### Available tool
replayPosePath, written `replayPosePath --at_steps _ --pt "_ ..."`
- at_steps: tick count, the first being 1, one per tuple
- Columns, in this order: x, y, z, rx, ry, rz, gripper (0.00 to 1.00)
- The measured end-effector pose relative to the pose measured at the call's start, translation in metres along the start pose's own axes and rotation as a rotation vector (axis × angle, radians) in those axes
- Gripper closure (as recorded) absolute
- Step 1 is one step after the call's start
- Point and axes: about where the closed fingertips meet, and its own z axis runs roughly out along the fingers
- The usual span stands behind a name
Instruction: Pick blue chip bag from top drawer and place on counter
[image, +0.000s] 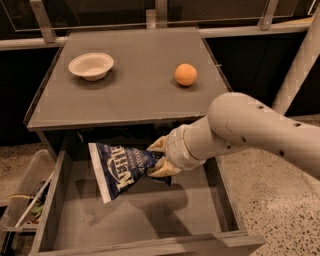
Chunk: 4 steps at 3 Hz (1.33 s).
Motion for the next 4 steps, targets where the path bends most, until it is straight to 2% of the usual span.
replayPosePath --at_steps 1,2,3,4 --pt "-0.023 -0.007 -0.025 0.016 0.039 -0.045 1.00" --pt "-0.043 -0.031 -0.068 0.072 0.080 -0.073 1.00" --pt "-0.058 -0.071 -0.116 0.152 0.086 -0.065 1.00" --pt "-0.058 -0.071 -0.116 0.151 0.086 -0.064 1.00"
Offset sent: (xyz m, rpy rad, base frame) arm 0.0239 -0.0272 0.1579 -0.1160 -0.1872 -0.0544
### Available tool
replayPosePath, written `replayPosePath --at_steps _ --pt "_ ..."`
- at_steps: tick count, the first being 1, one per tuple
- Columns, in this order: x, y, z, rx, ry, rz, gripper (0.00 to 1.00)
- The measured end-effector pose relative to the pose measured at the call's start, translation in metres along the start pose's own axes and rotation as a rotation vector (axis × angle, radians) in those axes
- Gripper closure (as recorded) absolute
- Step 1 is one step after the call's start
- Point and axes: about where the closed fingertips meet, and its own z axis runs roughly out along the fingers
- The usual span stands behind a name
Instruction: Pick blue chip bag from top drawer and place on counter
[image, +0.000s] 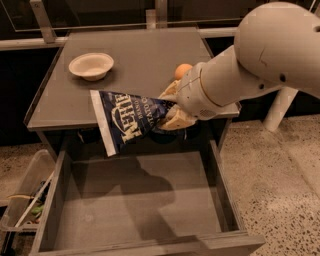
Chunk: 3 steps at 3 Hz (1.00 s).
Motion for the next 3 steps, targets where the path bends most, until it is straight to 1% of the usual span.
replayPosePath --at_steps 1,2,3 --pt "-0.003 0.000 -0.001 0.023 -0.005 0.006 1.00" --pt "0.008 -0.022 0.007 0.095 0.020 0.066 1.00" --pt "0.029 -0.062 0.017 0.171 0.021 0.172 1.00"
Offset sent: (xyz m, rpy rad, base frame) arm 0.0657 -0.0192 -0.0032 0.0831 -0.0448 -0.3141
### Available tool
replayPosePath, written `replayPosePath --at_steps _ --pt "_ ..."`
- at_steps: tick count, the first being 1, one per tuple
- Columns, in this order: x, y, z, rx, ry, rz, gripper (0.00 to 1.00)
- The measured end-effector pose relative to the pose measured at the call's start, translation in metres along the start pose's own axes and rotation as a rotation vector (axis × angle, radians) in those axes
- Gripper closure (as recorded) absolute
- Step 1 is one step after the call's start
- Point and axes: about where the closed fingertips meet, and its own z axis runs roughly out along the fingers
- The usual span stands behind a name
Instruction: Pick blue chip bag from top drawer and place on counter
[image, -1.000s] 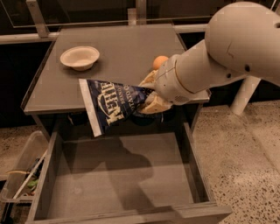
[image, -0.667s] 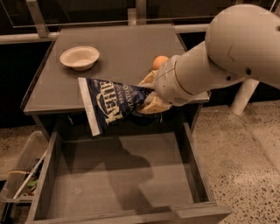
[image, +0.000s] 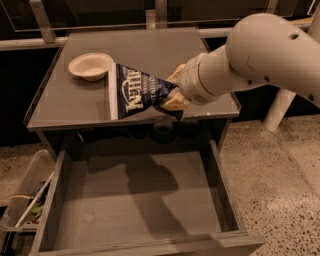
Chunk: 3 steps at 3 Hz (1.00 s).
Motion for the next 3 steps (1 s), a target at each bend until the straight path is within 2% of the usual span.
replayPosePath --at_steps 1,2,3 --pt "0.014 -0.038 0.017 0.037 -0.025 0.074 1.00" --pt "0.019 -0.069 0.039 0.034 -0.086 0.129 1.00" --pt "0.000 -0.089 0.073 -0.020 -0.174 0.129 1.00"
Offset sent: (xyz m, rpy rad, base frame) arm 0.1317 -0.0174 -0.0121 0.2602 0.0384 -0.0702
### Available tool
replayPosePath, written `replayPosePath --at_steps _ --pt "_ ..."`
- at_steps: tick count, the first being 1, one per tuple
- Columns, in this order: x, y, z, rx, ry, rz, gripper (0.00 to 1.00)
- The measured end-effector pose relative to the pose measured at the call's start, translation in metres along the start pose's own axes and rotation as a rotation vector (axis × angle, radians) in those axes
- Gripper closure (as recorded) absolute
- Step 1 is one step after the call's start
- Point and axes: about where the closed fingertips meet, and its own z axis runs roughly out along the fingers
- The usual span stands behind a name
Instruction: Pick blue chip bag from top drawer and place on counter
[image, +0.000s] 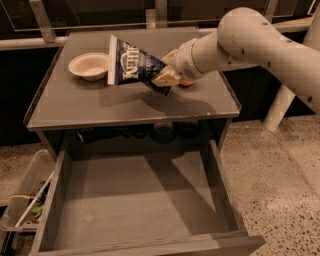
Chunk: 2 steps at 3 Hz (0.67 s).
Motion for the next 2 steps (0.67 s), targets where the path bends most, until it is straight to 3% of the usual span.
replayPosePath --at_steps 2 --pt "-0.013 -0.010 0.055 -0.109 -0.102 0.025 1.00"
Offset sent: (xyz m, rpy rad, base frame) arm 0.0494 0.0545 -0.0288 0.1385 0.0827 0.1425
